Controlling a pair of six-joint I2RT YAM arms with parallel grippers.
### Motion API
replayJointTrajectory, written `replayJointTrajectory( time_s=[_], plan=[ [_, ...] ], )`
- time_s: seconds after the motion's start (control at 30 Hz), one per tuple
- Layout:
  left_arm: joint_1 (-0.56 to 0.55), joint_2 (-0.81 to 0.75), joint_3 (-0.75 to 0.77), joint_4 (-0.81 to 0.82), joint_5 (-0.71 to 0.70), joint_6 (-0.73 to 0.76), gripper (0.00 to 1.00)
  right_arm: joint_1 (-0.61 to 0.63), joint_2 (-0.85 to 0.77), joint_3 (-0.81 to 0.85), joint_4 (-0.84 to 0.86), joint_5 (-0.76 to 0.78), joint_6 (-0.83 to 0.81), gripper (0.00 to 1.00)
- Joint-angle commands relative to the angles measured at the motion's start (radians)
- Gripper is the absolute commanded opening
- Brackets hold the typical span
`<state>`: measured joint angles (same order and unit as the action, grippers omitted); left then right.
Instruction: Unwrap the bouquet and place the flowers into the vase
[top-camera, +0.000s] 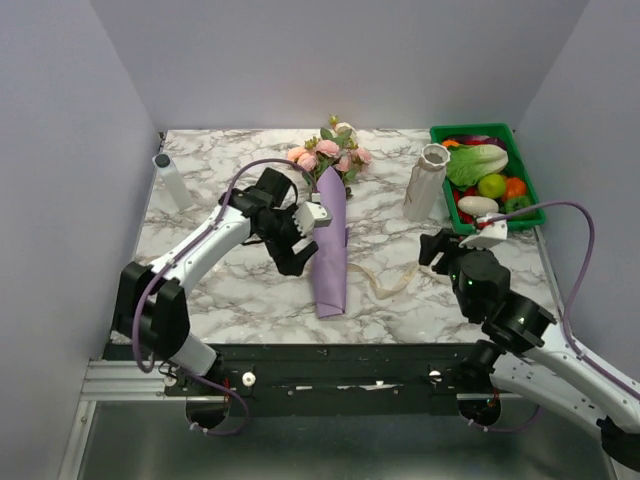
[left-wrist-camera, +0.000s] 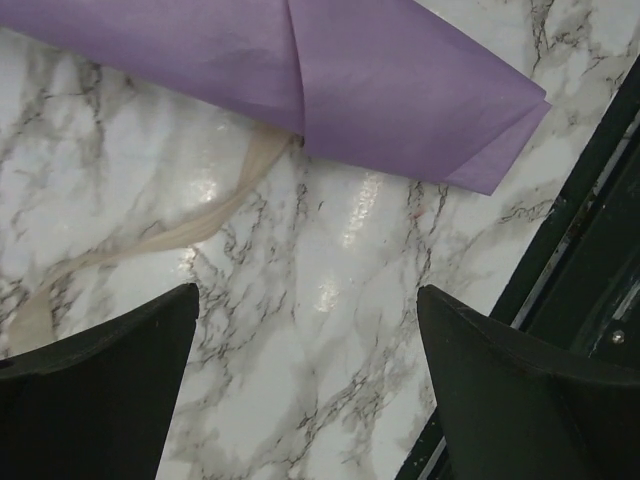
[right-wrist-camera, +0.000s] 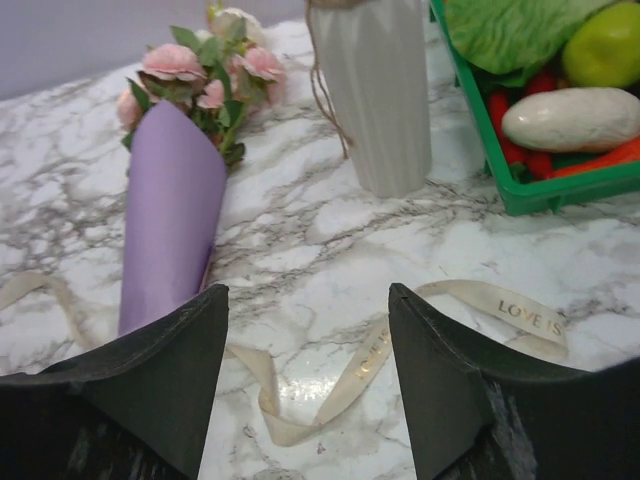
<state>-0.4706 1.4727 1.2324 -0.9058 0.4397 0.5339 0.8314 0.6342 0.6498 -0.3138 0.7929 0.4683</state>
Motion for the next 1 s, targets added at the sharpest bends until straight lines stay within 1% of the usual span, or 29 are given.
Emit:
replayJointTrajectory(
  time_s=[0.0,0.03,0.13,0.33,0.47,0.6,0.67,0.8,0.83,0.9,0.97],
  plan=[
    [-0.033,0.127,0.045,0.019,0.116,0.011,0.99,0.005,-0.07,-0.004,0.079,-0.155,-0.098,0.73],
    [-0.036,0.182,0.061,0.006,0.122,0.011,0.99,0.005,-0.061,0.005,0.068,-0.167,-0.108,0.73],
    [-0.042,0.257,0.105,-0.001,0.169,0.012,0.99,0.005,-0.025,0.036,0.016,-0.188,-0.093,0.73],
    [-0.068,0.291,0.111,0.08,0.188,0.028,0.99,0.005,-0.008,0.045,0.038,-0.188,-0.112,0.73],
    [-0.069,0.348,0.15,0.062,0.195,0.054,0.99,0.006,0.01,0.068,0.048,-0.221,-0.14,0.73],
    [-0.072,0.37,0.142,0.084,0.208,0.066,0.99,0.006,0.025,0.093,0.047,-0.236,-0.151,0.72],
    [-0.072,0.385,0.138,0.103,0.215,0.067,0.99,0.005,0.027,0.105,0.041,-0.238,-0.157,0.72],
    [-0.072,0.413,0.153,0.087,0.234,0.075,0.98,0.005,0.033,0.145,0.001,-0.23,-0.168,0.71],
    [-0.072,0.413,0.153,0.082,0.24,0.074,0.98,0.006,0.033,0.148,-0.004,-0.228,-0.169,0.71],
    [-0.072,0.414,0.174,0.061,0.266,0.074,0.91,0.006,0.033,0.151,-0.007,-0.221,-0.166,0.7],
    [-0.069,0.425,0.203,-0.001,0.292,0.083,0.85,0.005,0.035,0.151,-0.007,-0.218,-0.16,0.7]
  ],
)
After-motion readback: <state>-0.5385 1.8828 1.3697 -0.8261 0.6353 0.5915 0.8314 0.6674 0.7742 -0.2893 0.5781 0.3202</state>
